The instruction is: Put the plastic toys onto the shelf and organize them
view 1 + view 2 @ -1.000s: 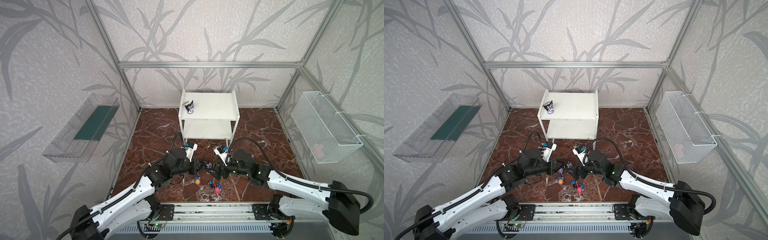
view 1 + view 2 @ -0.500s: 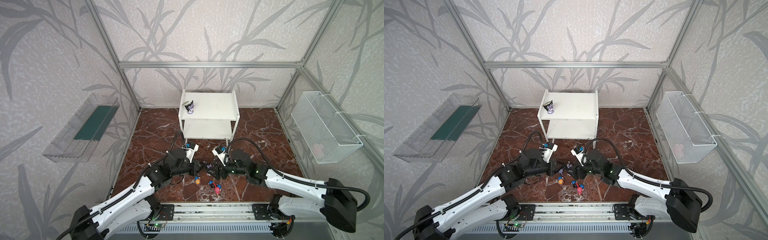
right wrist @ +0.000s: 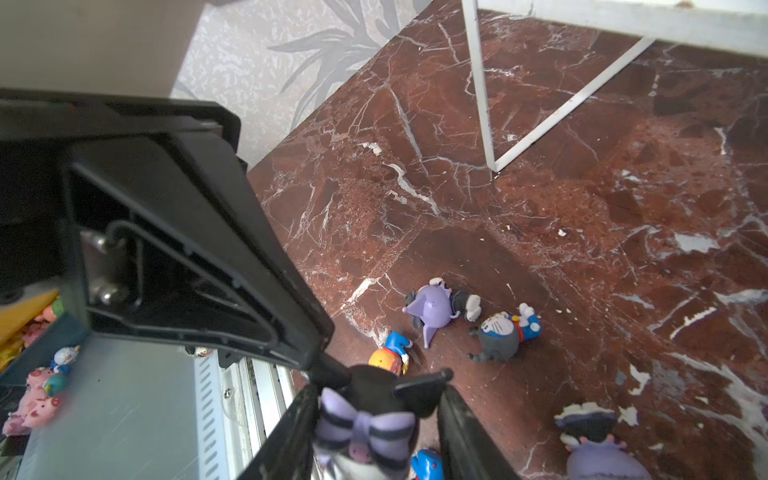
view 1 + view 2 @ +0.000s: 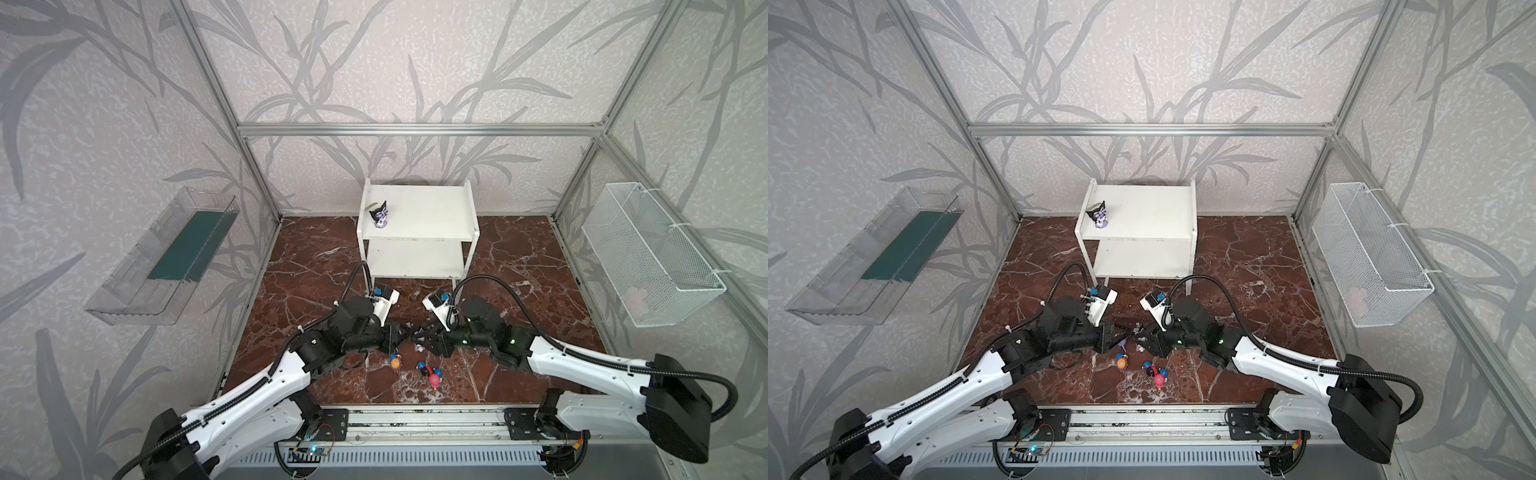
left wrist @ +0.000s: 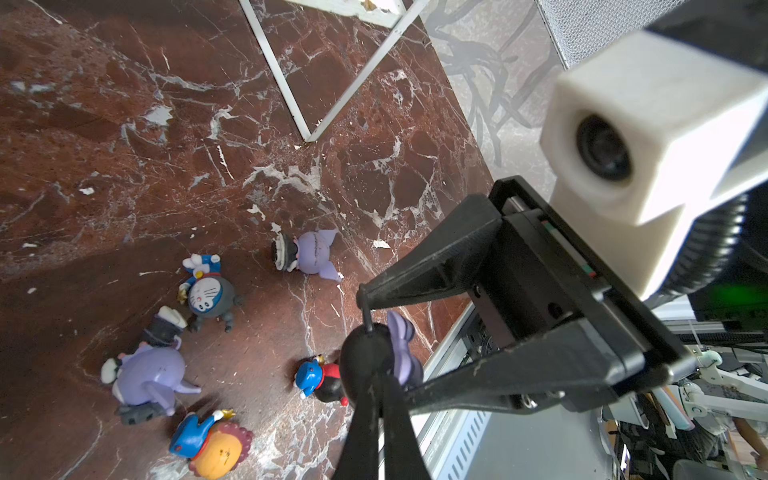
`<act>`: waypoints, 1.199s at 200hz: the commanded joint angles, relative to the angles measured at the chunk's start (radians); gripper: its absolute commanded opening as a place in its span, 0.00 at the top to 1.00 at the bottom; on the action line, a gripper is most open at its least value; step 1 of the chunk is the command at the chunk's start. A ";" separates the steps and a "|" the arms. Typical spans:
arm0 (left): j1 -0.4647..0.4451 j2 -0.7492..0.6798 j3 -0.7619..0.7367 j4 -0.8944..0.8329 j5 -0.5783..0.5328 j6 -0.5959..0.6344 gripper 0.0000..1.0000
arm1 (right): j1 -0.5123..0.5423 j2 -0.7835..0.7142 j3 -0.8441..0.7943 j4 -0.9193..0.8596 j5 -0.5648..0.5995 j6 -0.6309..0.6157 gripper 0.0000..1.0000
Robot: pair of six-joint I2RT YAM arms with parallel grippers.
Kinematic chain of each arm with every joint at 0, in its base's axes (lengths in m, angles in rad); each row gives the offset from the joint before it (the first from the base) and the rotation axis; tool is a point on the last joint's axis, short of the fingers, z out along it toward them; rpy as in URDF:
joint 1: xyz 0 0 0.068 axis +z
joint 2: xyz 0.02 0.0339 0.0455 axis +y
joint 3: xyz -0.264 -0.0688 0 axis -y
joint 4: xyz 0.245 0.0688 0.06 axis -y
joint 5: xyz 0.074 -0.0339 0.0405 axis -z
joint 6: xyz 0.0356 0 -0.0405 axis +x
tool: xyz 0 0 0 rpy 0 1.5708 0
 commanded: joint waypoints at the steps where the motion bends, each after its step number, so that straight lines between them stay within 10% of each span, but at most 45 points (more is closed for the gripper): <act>1: -0.002 -0.004 0.021 0.015 0.014 0.017 1.00 | -0.011 0.007 0.035 0.015 -0.001 -0.011 0.59; 94: 0.007 -0.045 0.088 -0.100 -0.067 0.074 1.00 | -0.029 -0.048 0.054 -0.013 0.033 -0.041 0.73; 164: 0.034 -0.170 0.159 -0.286 -0.208 0.184 0.04 | -0.034 -0.085 0.164 -0.015 0.082 -0.114 0.75; 240: 0.043 -0.340 0.174 -0.410 -0.409 0.313 0.01 | -0.033 0.003 0.421 0.073 0.169 -0.231 0.77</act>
